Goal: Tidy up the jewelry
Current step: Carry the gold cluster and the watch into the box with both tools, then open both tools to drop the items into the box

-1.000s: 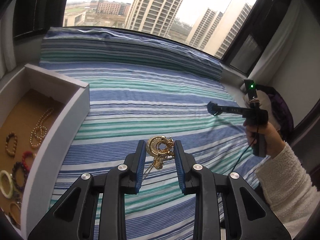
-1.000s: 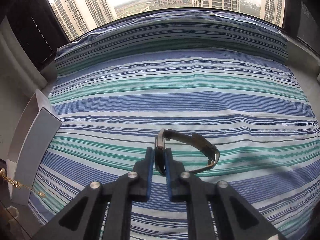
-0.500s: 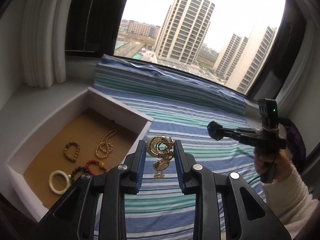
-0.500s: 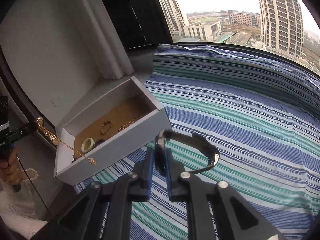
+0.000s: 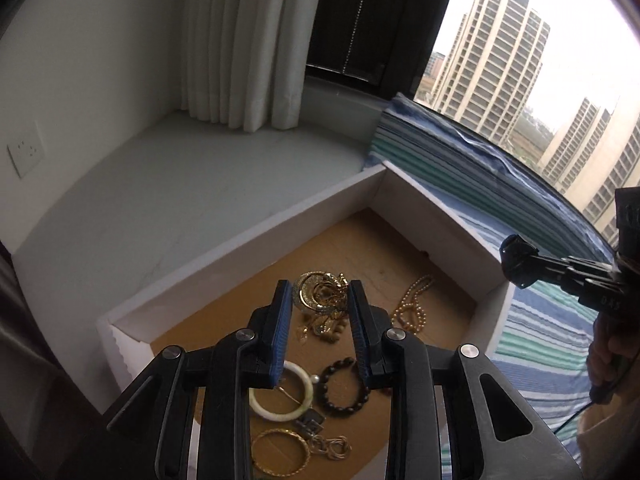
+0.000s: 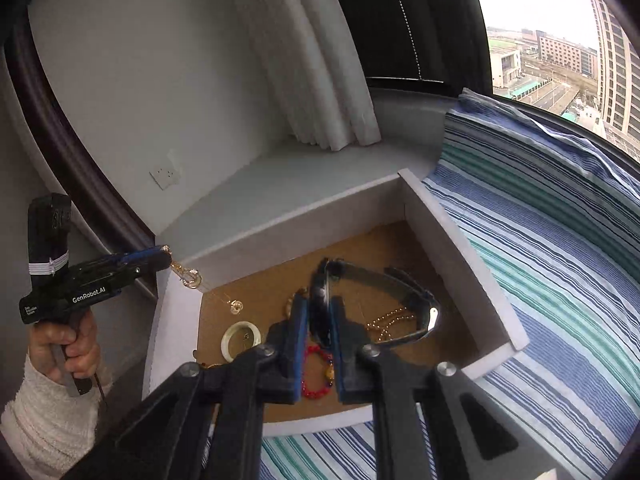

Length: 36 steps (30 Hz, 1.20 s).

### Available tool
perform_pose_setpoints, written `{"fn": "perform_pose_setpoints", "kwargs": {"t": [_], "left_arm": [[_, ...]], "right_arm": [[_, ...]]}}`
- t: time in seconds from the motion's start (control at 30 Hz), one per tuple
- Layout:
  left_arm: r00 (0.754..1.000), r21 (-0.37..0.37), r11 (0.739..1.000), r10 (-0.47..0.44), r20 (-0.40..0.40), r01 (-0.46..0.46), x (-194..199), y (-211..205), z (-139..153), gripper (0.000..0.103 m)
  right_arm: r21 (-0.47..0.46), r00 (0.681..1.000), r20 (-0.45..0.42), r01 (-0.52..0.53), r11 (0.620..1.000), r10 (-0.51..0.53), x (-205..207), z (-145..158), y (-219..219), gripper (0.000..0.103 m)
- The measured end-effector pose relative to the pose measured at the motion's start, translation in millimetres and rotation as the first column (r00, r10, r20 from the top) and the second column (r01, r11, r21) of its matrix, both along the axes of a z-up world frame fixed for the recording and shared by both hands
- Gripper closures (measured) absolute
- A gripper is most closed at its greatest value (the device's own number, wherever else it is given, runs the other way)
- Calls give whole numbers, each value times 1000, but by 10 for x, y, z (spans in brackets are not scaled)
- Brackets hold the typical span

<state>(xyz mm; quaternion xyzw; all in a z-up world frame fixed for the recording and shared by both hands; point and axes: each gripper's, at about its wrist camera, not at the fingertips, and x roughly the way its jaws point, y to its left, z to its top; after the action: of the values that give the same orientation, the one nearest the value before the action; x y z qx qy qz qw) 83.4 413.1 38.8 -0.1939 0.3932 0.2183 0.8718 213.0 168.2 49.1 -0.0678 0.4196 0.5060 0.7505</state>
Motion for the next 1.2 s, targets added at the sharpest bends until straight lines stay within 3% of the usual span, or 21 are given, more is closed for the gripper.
{"fn": "perform_pose_setpoints", "kwargs": {"t": [0.2, 0.37, 0.4, 0.43, 0.5, 0.63, 0.67, 0.73, 0.8, 1.0, 1.07, 1.2], "left_arm": [[993, -26, 996, 77, -90, -79, 158, 348, -575, 75], [986, -52, 993, 97, -139, -105, 222, 388, -862, 74], [984, -48, 993, 104, -143, -112, 223, 378, -878, 72], [983, -42, 993, 107, -147, -115, 225, 366, -885, 67], [985, -18, 994, 105, -140, -109, 191, 329, -832, 58], [989, 95, 989, 120, -89, -112, 45, 228, -569, 32], [989, 127, 985, 128, -71, -118, -23, 179, -477, 28], [987, 196, 970, 154, -36, -144, -171, 52, -300, 9], [982, 261, 947, 191, 5, -186, -342, -97, -147, 1], [946, 389, 868, 322, 30, -307, -678, -544, 22, 0], [943, 374, 871, 332, 35, -320, -784, -672, 13, 0], [944, 297, 900, 331, 6, -318, -948, -878, -49, 0]], "right_arm": [[-146, 999, 32, -6, 989, 11, 128, -563, 774, 92], [-224, 1000, 23, 20, 974, -15, 166, -872, 1054, 90], [-226, 999, 34, 30, 974, -23, 164, -877, 1072, 79], [-224, 998, 51, 48, 973, -37, 168, -861, 1083, 57], [-201, 995, 78, 83, 976, -69, 186, -788, 1084, 47], [-153, 989, 118, 107, 982, -89, 119, -485, 908, 44], [-137, 987, 131, 106, 985, -88, 89, -390, 851, 42], [-111, 981, 174, 105, 988, -84, -19, -210, 730, 32], [-88, 974, 210, 104, 991, -83, -139, -62, 597, 26], [-77, 971, 226, 102, 992, -82, -452, 21, 307, 25], [-85, 975, 209, 100, 991, -81, -538, -24, 260, 25], [-105, 980, 189, 82, 991, -61, -752, -93, 187, 25]]}}
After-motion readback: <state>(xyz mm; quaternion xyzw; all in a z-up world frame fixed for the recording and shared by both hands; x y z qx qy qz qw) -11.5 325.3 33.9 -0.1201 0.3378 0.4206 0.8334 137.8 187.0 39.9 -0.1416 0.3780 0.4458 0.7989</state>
